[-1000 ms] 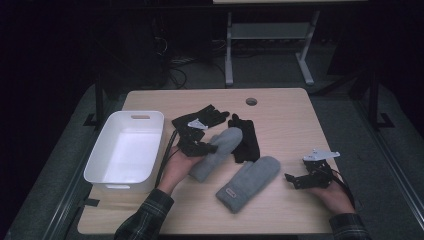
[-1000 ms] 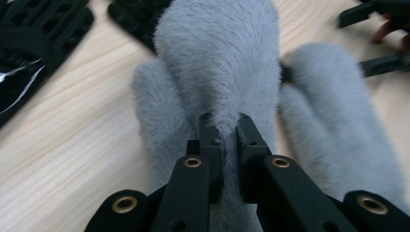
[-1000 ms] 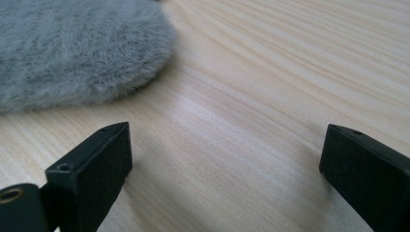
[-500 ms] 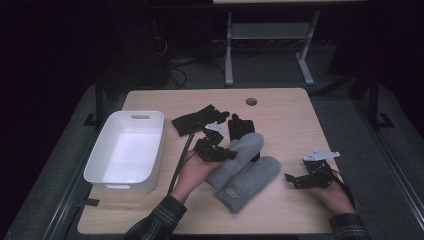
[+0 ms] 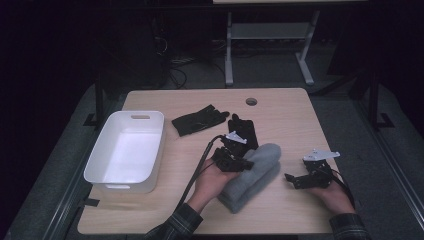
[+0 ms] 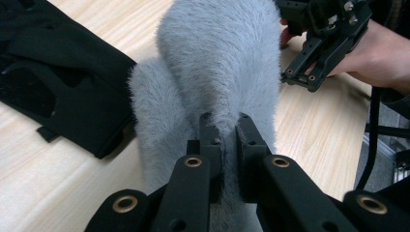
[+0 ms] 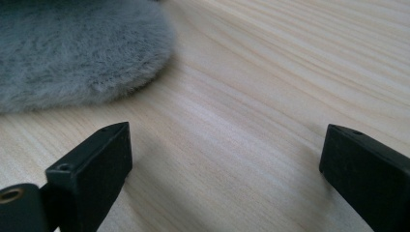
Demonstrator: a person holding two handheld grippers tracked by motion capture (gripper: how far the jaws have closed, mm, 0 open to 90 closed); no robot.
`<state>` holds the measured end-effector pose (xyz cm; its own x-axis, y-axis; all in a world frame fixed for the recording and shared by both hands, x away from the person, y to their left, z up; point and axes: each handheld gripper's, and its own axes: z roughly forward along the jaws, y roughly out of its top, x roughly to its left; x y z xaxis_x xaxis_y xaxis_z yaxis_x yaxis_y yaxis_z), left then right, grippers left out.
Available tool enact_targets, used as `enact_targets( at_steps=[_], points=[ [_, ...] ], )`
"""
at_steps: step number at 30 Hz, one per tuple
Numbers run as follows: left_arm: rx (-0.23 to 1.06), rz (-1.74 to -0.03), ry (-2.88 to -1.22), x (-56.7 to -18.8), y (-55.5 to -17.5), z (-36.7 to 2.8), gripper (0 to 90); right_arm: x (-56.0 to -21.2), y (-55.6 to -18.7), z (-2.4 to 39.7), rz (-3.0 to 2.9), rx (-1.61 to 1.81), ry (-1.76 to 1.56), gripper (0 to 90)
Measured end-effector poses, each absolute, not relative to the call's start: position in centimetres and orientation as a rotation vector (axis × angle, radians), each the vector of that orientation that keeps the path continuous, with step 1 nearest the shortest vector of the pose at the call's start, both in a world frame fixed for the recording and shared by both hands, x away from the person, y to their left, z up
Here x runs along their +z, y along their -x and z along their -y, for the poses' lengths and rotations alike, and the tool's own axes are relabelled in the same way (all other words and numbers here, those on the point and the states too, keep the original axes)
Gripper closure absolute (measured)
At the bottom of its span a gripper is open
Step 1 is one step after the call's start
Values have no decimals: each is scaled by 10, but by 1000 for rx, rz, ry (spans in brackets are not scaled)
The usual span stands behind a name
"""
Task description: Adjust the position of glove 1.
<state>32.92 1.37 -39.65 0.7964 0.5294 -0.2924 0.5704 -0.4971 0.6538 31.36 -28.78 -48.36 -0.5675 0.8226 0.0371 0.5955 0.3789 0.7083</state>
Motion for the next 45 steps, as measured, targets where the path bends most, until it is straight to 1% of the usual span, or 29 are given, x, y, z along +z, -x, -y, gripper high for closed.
enact_targets(
  at_steps=[9, 12, 16, 17, 20, 22, 24, 26, 30, 32, 34, 37, 39, 45],
  points=[
    [-85, -822, -2205, -414, -325, -6, 841, -484, -314, 288, -2322, 992, -1238, 44],
    [-88, -802, -2209, -417, -325, -6, 815, -484, -314, 288, -2322, 991, -1238, 44],
    [-79, -775, -2191, -414, -324, -8, 663, -484, -314, 288, -2321, 992, -1239, 43],
    [-69, -768, -2183, -412, -324, -10, 613, -484, -314, 288, -2322, 992, -1238, 44],
    [-27, -741, -2167, -406, -327, -16, 514, -484, -314, 288, -2321, 992, -1242, 43],
    [-18, -732, -2164, -404, -329, -20, 476, -484, -314, 288, -2321, 992, -1243, 44],
    [3, -711, -2158, -403, -333, -24, 412, -484, -314, 288, -2321, 992, -1242, 43],
    [6, -682, -2139, -404, -337, -27, 366, -484, -314, 288, -2321, 992, -1243, 43],
    [-28, -667, -2107, -409, -348, -30, 254, -484, -314, 288, -2321, 992, -1242, 43],
    [-46, -674, -2128, -412, -353, -30, 232, -484, -314, 288, -2322, 990, -1240, 43],
    [-52, -679, -2142, -416, -356, -28, 181, -484, -314, 288, -2322, 992, -1242, 43],
    [-81, -675, -2158, -422, -356, -24, 150, -484, -314, 288, -2322, 992, -1242, 43],
    [-97, -667, -2164, -425, -355, -21, 147, -484, -314, 288, -2323, 991, -1238, 43],
    [-90, -679, -2218, -437, -354, -12, 131, -484, -314, 288, -2322, 992, -1239, 44]
  ],
)
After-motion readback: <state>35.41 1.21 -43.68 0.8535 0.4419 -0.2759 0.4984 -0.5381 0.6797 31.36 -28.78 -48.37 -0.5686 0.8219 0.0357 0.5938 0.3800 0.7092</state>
